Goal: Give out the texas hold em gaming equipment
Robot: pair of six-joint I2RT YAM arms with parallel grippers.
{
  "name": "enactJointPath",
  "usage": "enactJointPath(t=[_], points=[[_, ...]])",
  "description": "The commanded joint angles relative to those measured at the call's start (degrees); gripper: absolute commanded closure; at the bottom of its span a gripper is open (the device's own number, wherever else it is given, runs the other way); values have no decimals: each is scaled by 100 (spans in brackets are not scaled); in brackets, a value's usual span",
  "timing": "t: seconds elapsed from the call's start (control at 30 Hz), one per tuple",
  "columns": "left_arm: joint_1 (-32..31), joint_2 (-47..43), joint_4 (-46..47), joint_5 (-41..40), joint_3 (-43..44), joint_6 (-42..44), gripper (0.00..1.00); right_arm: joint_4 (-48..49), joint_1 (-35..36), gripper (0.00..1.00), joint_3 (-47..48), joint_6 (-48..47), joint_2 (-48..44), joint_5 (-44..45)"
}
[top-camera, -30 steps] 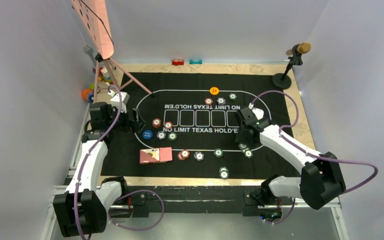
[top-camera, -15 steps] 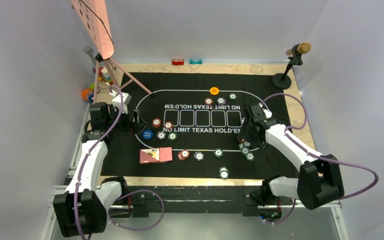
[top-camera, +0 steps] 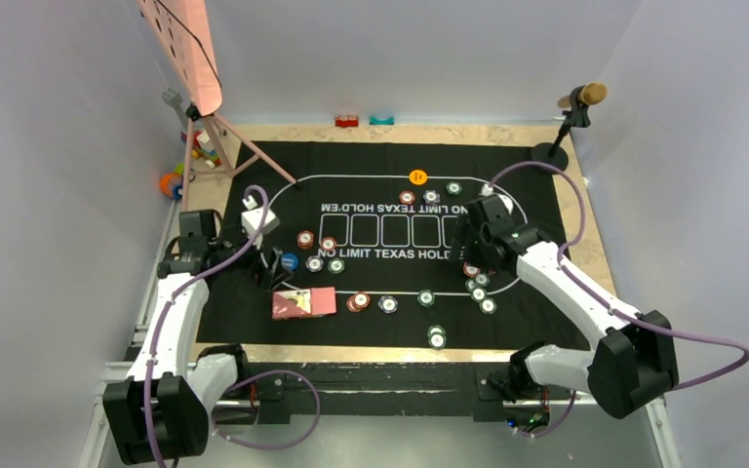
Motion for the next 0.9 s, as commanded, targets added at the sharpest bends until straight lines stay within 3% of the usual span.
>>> enactJointPath(t=[0.0,0.17,0.37,0.53,0.87], points=[[-39,170,-1396,825,350,2385,0,418,564,24,617,-587,136,-247],[-67,567,-1992,834,378,3746,0,962,697,23,940,-993,325,-994],[-318,711,-1910,613,361,4026,0,1388,811,22,1362,-1208,747,-1503],[-1129,684,-1651,-285,35,4399,0,1480,916,22,1591,-1201,1110,-1567],[-1705,1403,-1928,-1225,171,4572,0,1502,942,21,1729,-1262,1321,-1568]])
